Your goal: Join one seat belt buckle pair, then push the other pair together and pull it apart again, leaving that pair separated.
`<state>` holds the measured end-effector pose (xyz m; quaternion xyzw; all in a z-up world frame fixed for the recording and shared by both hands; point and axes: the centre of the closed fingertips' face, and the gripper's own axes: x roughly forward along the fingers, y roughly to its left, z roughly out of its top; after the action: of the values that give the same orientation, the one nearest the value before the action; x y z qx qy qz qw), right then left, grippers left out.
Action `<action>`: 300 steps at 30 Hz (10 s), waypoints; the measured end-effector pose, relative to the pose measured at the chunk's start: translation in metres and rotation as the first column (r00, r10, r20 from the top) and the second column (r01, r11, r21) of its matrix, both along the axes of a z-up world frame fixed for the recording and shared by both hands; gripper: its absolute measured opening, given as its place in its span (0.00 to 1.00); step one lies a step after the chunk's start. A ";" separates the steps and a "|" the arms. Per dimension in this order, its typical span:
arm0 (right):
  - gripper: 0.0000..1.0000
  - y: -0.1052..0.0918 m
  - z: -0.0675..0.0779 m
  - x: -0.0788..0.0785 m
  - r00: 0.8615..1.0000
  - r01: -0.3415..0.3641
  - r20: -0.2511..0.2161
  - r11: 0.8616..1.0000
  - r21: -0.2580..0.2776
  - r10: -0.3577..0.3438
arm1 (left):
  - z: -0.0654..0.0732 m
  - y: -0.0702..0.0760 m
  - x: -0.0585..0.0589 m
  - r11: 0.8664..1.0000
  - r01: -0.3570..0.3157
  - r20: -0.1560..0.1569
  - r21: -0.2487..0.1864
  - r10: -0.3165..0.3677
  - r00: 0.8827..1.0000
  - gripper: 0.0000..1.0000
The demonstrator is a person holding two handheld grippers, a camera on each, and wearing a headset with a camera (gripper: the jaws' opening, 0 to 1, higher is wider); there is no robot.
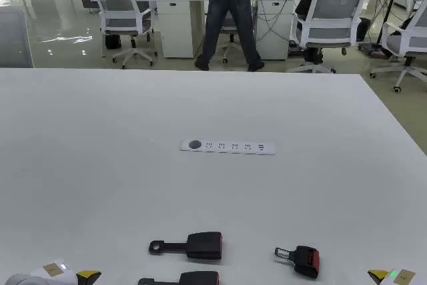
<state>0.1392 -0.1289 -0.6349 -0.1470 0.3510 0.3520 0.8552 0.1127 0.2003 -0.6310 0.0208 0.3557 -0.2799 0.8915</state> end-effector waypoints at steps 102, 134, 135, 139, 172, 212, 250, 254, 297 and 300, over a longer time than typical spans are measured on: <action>0.81 0.007 -0.011 -0.008 0.992 -0.129 -0.016 0.988 -0.088 0.128 | -0.012 -0.016 0.015 0.982 0.138 0.001 0.131 -0.140 0.990 0.89; 0.54 0.005 -0.042 0.005 0.942 -0.335 -0.068 0.931 -0.147 0.328 | -0.048 -0.075 0.038 0.786 0.562 -0.056 0.258 -0.569 0.821 0.57; 0.52 0.005 -0.043 0.006 0.940 -0.340 -0.068 0.928 -0.150 0.333 | -0.048 -0.080 0.037 0.772 0.580 -0.061 0.260 -0.587 0.808 0.56; 0.48 0.003 -0.047 0.008 0.927 -0.373 -0.094 0.916 -0.147 0.362 | -0.049 -0.083 0.038 0.739 0.620 -0.082 0.264 -0.624 0.777 0.51; 0.35 -0.009 -0.060 0.005 0.841 -0.535 -0.209 0.824 -0.188 0.499 | -0.062 -0.097 0.039 0.545 0.790 -0.208 0.281 -0.769 0.604 0.34; 0.35 0.063 -0.062 0.011 0.861 -0.503 -0.171 0.852 -0.148 0.479 | -0.065 -0.100 0.035 0.561 0.776 -0.218 0.287 -0.751 0.623 0.33; 0.34 0.155 -0.060 0.014 0.809 -0.587 -0.100 0.796 -0.148 0.579 | -0.066 -0.100 0.040 0.561 0.773 -0.232 0.297 -0.742 0.628 0.33; 0.34 0.153 -0.061 0.016 0.803 -0.596 -0.103 0.791 -0.134 0.587 | -0.066 -0.101 0.040 0.556 0.777 -0.234 0.295 -0.747 0.623 0.33; 0.31 0.172 -0.058 0.014 0.755 -0.655 -0.072 0.746 -0.116 0.652 | -0.065 -0.100 0.037 0.508 0.802 -0.240 0.314 -0.775 0.585 0.32; 0.31 0.169 -0.057 0.014 0.755 -0.655 -0.065 0.748 -0.111 0.652 | -0.065 -0.099 0.037 0.509 0.805 -0.238 0.305 -0.778 0.582 0.32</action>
<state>0.1533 0.0403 -0.6916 -0.3104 0.3084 0.6073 0.6631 0.1501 0.1011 -0.6956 0.3433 0.3848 -0.5810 0.6297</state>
